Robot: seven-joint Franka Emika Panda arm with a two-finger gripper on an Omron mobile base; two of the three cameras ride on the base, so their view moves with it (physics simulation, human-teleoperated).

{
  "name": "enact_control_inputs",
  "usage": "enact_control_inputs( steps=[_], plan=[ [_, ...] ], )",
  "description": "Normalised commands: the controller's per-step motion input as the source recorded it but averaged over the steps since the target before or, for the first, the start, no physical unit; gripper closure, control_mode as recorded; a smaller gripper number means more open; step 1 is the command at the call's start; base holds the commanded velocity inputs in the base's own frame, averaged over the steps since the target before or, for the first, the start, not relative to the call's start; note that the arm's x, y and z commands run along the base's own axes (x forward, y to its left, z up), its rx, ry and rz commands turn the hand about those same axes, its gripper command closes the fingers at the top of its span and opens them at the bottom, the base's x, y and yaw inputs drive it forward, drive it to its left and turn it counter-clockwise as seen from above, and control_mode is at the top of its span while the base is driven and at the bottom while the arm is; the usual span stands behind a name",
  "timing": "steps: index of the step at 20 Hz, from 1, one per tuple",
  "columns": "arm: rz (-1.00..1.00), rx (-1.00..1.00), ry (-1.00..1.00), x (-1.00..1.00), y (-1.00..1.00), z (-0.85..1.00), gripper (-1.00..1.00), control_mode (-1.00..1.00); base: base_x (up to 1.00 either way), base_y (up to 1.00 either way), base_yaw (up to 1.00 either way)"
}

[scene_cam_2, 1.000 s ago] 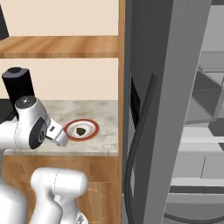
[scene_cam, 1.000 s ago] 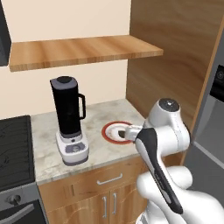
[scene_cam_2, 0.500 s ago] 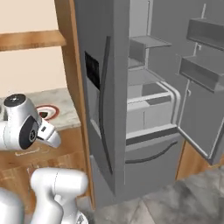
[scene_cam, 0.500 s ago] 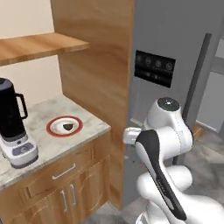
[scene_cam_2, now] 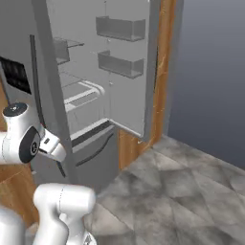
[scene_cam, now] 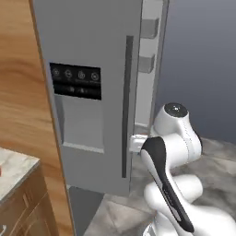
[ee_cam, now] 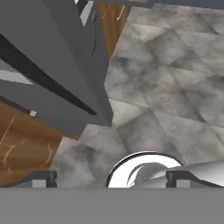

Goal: Pick the kiwi and apple from the fridge and place them on the plate next to the blender to make a fruit smoothie.

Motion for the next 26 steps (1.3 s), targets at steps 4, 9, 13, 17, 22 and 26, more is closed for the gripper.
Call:
enact_control_inputs(
  steps=[4, 9, 13, 17, 22, 26],
  plan=[
    [0.00, 0.00, 0.00, 0.00, 0.00, 0.00, -1.00, 1.00, 0.07, -1.00, -0.60],
    [0.00, 0.00, 0.00, 0.00, 0.00, 0.00, -1.00, 1.00, 0.78, -1.00, -0.32],
    [0.00, 0.00, 0.00, 0.00, 0.00, 0.00, -1.00, 1.00, 1.00, -0.77, 0.09],
    [0.00, 0.00, 0.00, 0.00, 0.00, 0.00, -1.00, 1.00, 0.92, -0.47, 0.37],
    [0.00, 0.00, 0.00, 0.00, 0.00, 0.00, -1.00, 1.00, 0.04, 0.00, 0.99],
    [0.00, 0.00, 0.00, 0.00, 0.00, 0.00, -1.00, 1.00, 0.05, 0.00, 1.00]
  ],
)
